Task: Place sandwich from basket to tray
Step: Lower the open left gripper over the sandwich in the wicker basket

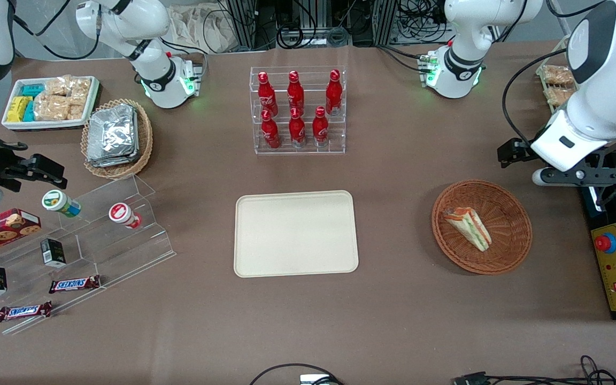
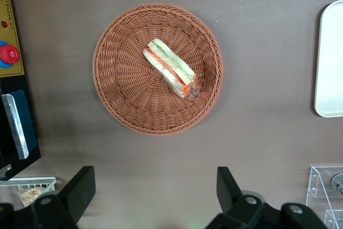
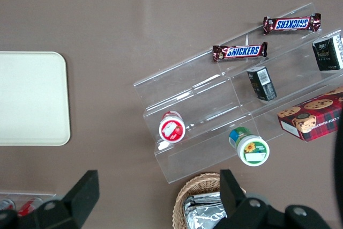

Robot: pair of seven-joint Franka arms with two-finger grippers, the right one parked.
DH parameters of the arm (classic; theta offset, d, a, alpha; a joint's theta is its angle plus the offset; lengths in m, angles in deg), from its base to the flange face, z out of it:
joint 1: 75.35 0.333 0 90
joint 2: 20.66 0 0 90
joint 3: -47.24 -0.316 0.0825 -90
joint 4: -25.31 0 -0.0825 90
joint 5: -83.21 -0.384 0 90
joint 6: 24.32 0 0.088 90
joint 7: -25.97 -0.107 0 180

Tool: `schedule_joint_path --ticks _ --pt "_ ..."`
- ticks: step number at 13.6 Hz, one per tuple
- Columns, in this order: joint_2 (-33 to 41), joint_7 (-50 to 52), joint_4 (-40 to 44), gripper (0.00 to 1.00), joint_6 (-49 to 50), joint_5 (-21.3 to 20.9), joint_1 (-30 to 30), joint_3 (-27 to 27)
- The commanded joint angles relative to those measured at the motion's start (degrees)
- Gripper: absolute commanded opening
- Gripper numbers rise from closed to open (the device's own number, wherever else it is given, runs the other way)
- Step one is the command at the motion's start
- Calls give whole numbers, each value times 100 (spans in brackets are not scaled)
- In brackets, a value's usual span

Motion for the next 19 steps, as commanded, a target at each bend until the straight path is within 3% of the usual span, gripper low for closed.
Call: schedule_joint_path --ticks 1,10,13,17,19 --pt "94 -14 -87 100 28 87 -88 -91" --pt "15 249 -61 99 2 88 -27 -231" --pt "-195 1081 -61 98 2 218 -18 -258" --pt "-845 2401 18 94 -357 895 140 -258" --pt "-1266 2919 27 94 -612 914 131 -249"
